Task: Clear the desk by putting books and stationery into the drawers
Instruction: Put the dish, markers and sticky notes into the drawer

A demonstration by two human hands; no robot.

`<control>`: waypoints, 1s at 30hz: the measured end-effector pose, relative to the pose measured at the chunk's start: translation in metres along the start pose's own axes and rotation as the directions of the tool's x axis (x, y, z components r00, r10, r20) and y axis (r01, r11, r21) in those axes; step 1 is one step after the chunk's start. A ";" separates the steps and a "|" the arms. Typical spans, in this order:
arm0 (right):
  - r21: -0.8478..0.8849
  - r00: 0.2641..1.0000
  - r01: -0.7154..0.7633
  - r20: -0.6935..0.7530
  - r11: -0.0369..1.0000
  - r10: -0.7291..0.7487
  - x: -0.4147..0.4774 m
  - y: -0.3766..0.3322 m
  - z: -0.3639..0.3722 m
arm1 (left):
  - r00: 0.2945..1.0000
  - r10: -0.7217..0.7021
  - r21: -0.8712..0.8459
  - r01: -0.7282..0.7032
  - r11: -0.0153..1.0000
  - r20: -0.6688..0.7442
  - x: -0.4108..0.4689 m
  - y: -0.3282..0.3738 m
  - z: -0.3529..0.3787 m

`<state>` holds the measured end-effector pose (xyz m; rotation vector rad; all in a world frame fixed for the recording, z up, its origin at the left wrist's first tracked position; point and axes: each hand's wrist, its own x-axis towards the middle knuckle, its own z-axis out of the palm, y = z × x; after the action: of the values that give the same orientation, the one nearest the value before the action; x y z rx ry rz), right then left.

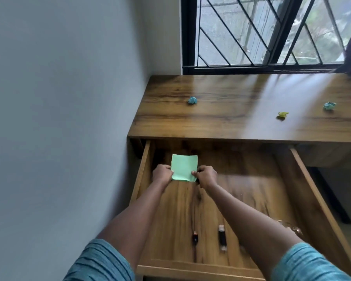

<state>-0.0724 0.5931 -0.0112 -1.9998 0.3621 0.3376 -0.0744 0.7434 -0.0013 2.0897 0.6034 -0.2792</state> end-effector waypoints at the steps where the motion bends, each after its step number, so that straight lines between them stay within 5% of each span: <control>1: -0.015 0.999 -0.016 0.038 1.000 0.016 -0.012 0.008 0.012 | 0.999 -0.035 0.008 0.035 0.999 -0.005 -0.007 -0.018 -0.003; 11: -0.199 0.963 -0.184 0.158 0.962 0.217 -0.084 0.066 0.080 | 0.983 -0.180 0.341 0.185 0.922 -0.047 -0.062 -0.112 -0.009; 23: -0.336 0.979 -0.159 0.065 0.928 0.191 -0.100 0.067 0.092 | 0.988 -0.140 0.462 0.156 0.873 -0.069 -0.082 -0.123 -0.001; 27: -0.288 0.983 -0.169 -0.121 0.943 0.139 -0.115 0.064 0.066 | 1.000 0.012 0.469 0.002 0.883 -0.025 -0.099 -0.104 0.003; 30: -0.254 0.939 -0.225 -0.316 0.941 0.139 -0.131 0.070 0.040 | 0.944 0.224 0.374 -0.304 0.876 0.242 -0.115 -0.086 0.014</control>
<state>-0.2233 0.6135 -0.0345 -2.3143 0.7280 0.2160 -0.2171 0.7357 -0.0226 2.4768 0.1388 -0.4738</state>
